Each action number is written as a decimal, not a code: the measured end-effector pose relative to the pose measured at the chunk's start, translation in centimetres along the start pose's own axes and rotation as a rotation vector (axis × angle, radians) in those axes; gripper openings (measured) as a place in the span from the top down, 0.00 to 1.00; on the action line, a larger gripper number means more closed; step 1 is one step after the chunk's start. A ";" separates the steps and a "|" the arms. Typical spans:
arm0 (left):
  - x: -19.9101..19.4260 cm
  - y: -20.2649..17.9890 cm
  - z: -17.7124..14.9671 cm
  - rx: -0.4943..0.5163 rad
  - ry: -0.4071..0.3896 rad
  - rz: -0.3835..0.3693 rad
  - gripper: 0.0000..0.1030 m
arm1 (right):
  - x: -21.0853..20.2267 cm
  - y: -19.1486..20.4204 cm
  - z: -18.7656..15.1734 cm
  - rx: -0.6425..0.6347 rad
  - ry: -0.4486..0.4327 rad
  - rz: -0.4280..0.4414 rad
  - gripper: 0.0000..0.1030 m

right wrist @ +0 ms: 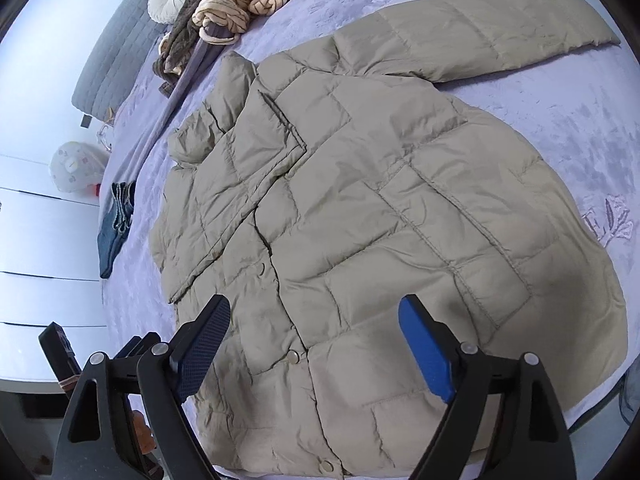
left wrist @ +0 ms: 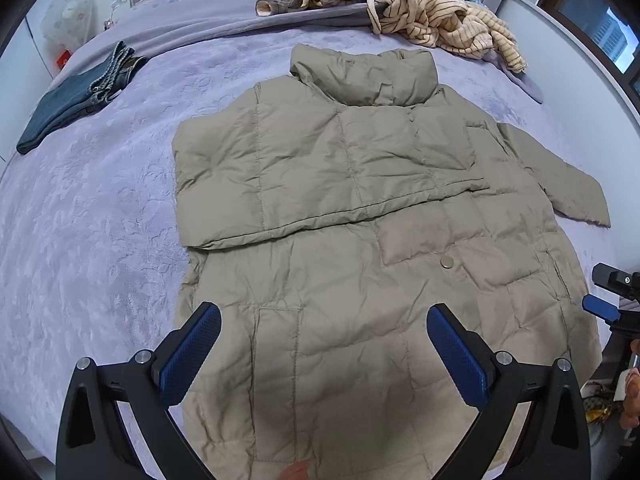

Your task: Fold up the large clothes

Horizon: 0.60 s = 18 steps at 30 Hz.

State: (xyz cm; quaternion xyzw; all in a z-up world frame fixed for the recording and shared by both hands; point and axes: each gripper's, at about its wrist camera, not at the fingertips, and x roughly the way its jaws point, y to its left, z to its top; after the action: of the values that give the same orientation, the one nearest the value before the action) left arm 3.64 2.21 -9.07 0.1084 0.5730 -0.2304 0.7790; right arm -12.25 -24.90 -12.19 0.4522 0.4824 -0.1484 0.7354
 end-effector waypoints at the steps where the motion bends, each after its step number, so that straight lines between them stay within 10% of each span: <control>1: 0.2 -0.7 0.0 0.004 0.007 0.011 0.00 | -0.1 -0.8 0.4 0.012 0.001 0.014 0.14; 18: 3.4 -15.6 3.6 -0.017 0.059 0.061 0.00 | -3.6 -13.4 12.0 0.089 -0.027 0.088 0.00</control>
State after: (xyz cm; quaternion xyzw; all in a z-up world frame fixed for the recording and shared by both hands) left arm -0.09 -13.74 -9.60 0.1260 0.5940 -0.1984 0.7694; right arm -15.83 -42.72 -14.61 0.5032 0.4451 -0.1435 0.7267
